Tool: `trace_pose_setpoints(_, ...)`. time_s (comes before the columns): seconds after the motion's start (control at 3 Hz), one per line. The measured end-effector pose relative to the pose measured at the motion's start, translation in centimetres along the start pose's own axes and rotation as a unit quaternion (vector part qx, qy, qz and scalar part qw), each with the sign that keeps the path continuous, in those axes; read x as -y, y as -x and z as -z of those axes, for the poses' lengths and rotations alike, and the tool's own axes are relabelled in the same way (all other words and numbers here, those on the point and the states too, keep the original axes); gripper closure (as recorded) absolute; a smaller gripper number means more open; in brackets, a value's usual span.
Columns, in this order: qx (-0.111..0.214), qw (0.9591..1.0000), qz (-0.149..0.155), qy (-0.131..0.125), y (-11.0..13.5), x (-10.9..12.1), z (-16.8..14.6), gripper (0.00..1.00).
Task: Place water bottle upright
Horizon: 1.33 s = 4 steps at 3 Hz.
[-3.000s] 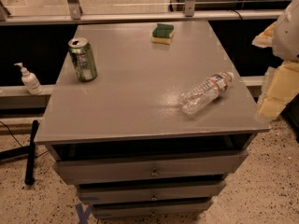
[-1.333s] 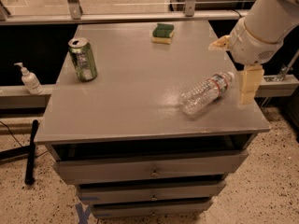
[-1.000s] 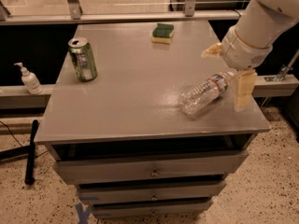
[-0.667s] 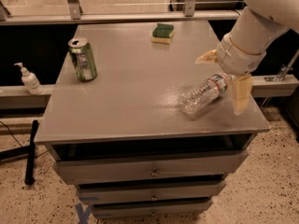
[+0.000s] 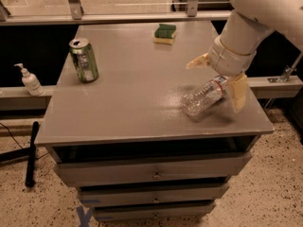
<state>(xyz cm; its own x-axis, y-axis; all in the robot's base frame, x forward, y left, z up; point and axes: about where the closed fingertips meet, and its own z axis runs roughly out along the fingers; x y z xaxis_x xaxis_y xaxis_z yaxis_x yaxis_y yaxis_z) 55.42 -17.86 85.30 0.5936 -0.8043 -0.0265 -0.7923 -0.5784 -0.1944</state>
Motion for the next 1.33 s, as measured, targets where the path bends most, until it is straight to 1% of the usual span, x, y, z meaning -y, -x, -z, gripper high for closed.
trace_pose_setpoints(0.33, 0.000, 0.9995, 0.030, 0.013, 0.1, 0.8, -0.7, 0.00)
trace_pose_setpoints(0.67, -0.002, 0.9989, 0.042, 0.020, -0.3, 1.2, -1.2, 0.00)
trace_pose_setpoints(1.0, -0.008, 0.9991, 0.037, 0.021, -1.2, 1.5, -1.5, 0.00)
trace_pose_setpoints(1.33, -0.011, 0.9994, 0.025, 0.022, -2.2, 1.5, -1.6, 0.18)
